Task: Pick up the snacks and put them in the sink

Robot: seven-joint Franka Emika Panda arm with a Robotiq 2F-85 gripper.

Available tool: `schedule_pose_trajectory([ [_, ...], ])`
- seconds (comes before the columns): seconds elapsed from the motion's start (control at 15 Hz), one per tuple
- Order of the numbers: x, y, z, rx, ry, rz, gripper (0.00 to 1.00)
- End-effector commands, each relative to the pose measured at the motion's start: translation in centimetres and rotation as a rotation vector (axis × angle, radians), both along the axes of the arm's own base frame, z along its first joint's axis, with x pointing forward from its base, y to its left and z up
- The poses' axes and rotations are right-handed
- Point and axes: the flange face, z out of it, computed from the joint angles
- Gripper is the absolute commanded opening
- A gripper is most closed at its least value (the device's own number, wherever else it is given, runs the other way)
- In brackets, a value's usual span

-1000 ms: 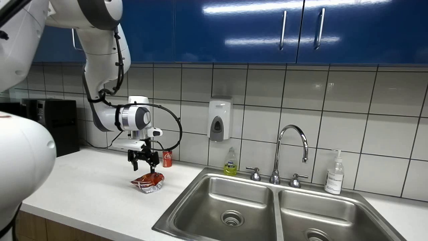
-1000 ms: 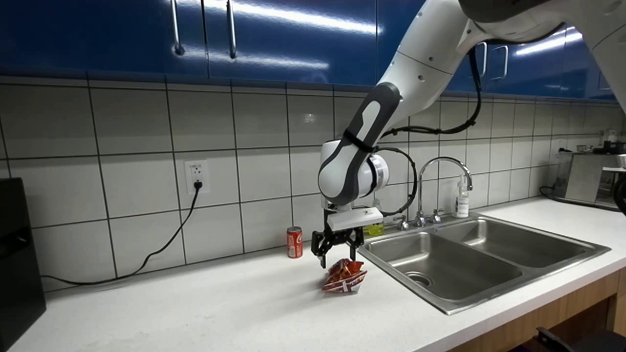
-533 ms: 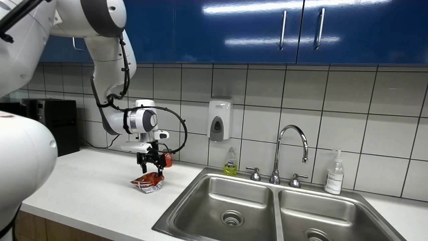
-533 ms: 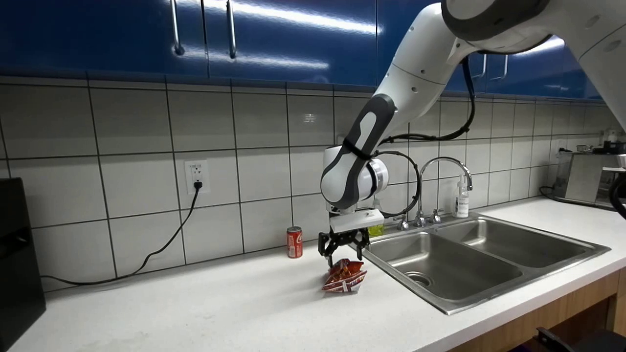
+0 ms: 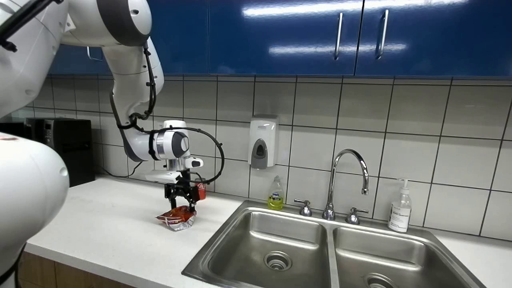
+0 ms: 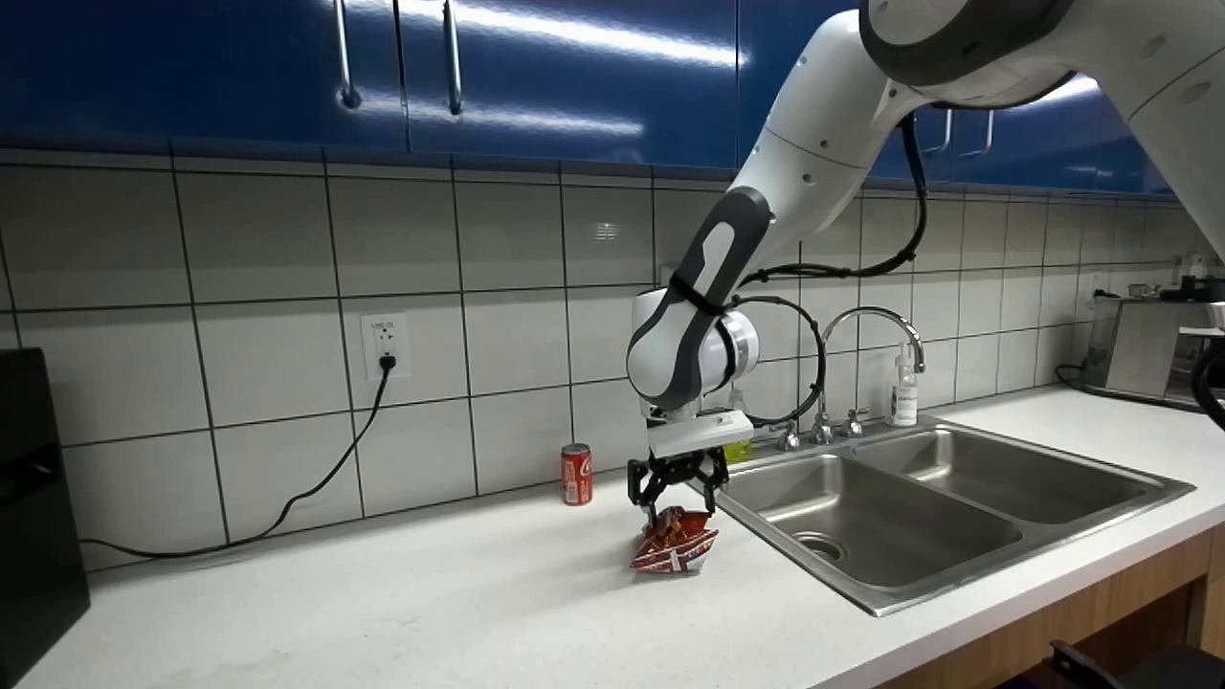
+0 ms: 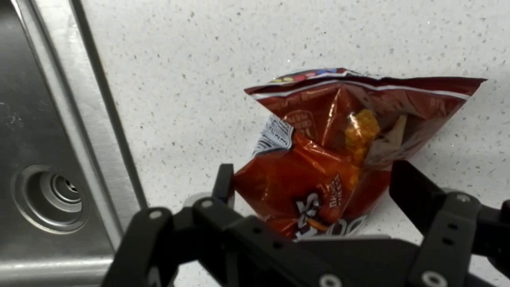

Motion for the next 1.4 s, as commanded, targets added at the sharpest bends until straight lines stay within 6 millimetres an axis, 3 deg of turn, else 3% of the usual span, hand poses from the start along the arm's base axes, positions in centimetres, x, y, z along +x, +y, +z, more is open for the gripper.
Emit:
schedule_pose_trajectory([
  [0.0,0.31,0.18,0.34,-0.029,0.014,-0.019,1.0],
  [0.67,0.24,-0.01,-0.08,-0.021,0.024,-0.021,0.99],
  [0.73,0.24,-0.05,-0.1,-0.02,0.023,-0.021,0.8],
  [0.87,0.25,-0.11,-0.13,-0.02,0.024,-0.02,0.7],
  [1.33,0.14,-0.38,-0.65,-0.021,0.034,-0.019,0.13],
])
